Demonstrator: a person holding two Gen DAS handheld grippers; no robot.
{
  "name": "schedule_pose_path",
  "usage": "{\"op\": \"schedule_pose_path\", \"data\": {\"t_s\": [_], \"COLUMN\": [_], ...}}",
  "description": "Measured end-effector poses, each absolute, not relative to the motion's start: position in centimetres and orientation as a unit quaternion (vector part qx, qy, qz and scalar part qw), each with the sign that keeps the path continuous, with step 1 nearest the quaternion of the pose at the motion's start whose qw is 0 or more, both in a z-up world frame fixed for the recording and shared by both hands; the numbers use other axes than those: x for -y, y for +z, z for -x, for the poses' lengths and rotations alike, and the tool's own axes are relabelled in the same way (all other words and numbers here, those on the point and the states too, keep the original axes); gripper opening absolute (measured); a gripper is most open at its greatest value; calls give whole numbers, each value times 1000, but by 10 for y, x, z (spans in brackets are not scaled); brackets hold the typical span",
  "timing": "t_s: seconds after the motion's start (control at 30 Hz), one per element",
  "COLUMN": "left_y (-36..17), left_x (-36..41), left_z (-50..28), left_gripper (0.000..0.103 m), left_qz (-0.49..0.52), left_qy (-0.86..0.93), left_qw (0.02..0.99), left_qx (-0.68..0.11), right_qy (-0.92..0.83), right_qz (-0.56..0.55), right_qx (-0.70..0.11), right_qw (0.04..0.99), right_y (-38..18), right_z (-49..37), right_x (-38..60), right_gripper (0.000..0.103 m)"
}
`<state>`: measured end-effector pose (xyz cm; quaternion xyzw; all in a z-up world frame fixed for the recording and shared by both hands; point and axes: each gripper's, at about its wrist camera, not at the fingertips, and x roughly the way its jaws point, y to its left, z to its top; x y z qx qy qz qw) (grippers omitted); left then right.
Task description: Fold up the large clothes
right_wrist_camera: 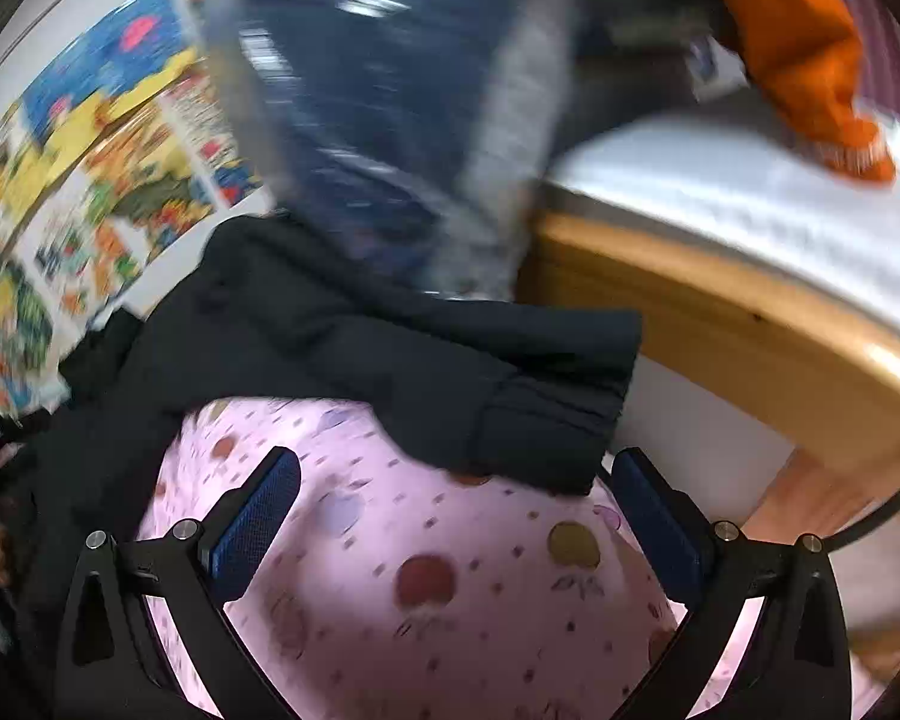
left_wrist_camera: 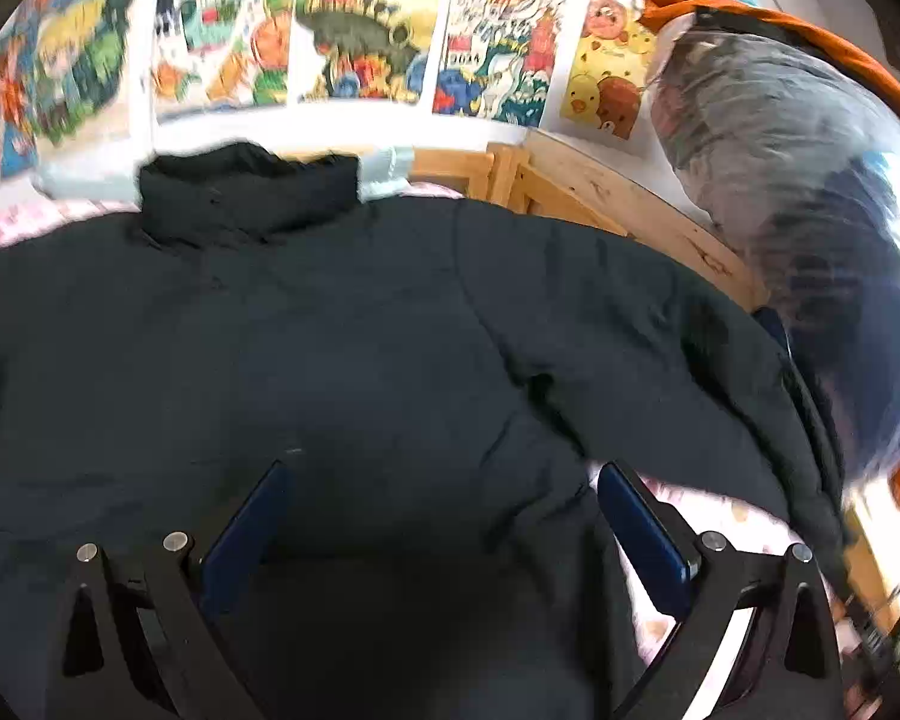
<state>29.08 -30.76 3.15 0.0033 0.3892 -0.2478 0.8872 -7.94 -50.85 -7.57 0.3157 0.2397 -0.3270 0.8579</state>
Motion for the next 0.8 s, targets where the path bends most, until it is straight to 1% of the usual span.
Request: {"op": "schedule_pose_path", "data": {"t_s": [0.13,0.2,0.27,0.3,0.33,0.37,0.4,0.43,0.47,0.53,0.67,0.8], "left_y": [14,1,-14,-23,-29,-35,-45,-52,-59,-68,-57,-27], "left_x": [332,341,347,349,349,350,352,353,354,357,340,307], "left_z": [-312,-321,-330,-333,-335,-337,-340,-342,-344,-345,-341,-333], "left_gripper": [103,103,103,103,103,103,103,103,103,103,102,102], "left_qz": [14,11,6,6,8,10,9,8,4,-12,26,50], "left_qy": [-248,-242,-239,-242,-245,-249,-256,-258,-260,-264,-284,-293], "left_qw": [886,885,879,873,869,863,851,842,836,830,828,827], "left_qx": [-392,-398,-413,-424,-431,-440,-460,-473,-484,-491,-482,-478], "right_qy": [-323,-323,-329,-336,-338,-342,-352,-358,-358,-360,-360,-325], "right_qz": [-342,-348,-343,-340,-341,-340,-338,-335,-330,-304,-228,-137], "right_qx": [-219,-208,-190,-189,-186,-178,-177,-178,-179,-183,-186,-176], "right_qw": [855,855,859,858,857,858,855,853,855,863,885,919], "right_y": [-96,-102,-101,-101,-100,-98,-95,-92,-86,-69,-21,48], "right_z": [70,66,65,63,62,60,57,54,49,33,2,-31], "right_x": [521,520,517,515,514,512,511,510,506,491,449,402], "right_gripper": [102,98,70,70,66,55,51,43,29,17,13,9]}}
